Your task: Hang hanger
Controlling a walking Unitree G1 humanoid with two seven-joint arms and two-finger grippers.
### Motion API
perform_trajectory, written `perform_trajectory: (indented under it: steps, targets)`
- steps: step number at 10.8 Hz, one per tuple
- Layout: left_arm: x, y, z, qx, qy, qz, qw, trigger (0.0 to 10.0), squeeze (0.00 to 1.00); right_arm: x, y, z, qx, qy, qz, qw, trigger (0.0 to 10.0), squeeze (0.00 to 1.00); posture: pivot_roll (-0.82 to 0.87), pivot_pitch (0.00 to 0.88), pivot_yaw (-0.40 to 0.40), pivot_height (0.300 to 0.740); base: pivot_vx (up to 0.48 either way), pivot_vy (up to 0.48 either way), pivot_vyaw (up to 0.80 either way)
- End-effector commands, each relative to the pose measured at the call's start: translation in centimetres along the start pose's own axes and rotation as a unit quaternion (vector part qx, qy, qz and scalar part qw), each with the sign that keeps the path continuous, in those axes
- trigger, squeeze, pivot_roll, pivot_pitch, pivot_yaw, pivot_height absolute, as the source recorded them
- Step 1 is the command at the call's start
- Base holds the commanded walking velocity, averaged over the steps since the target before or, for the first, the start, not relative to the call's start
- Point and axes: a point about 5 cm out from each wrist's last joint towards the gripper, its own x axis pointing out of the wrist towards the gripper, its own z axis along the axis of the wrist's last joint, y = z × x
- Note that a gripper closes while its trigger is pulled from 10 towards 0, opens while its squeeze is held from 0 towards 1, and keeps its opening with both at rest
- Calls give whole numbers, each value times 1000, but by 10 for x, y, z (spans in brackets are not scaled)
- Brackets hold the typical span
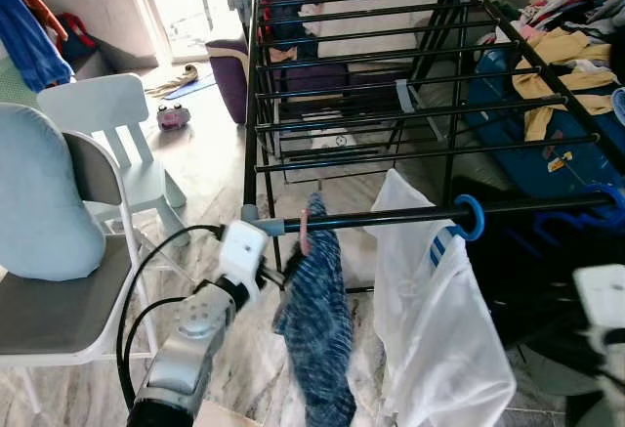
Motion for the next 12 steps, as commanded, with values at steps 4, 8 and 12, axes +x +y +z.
perform_trajectory:
  steps: [4, 8, 12]
  targets:
    - [-1, -2, 6, 19, -2, -17, 1000, 10000, 0, 25, -10, -19, -3, 39, 64, 997, 10000, 0, -216, 0, 81, 740, 0, 0, 0]
    - [-3, -2, 1, 23, 9, -19, 1000, 10000, 0, 23, 17, -19, 114, 70, 230, 964, 10000, 0, -218, 0, 81, 740, 0, 0, 0]
    - [1, 2, 4, 28, 3, 1, 1000, 10000, 0, 13, 37, -18, 126, 62, 307, 941, 10000, 0, -223, 0, 83, 740, 0, 0, 0]
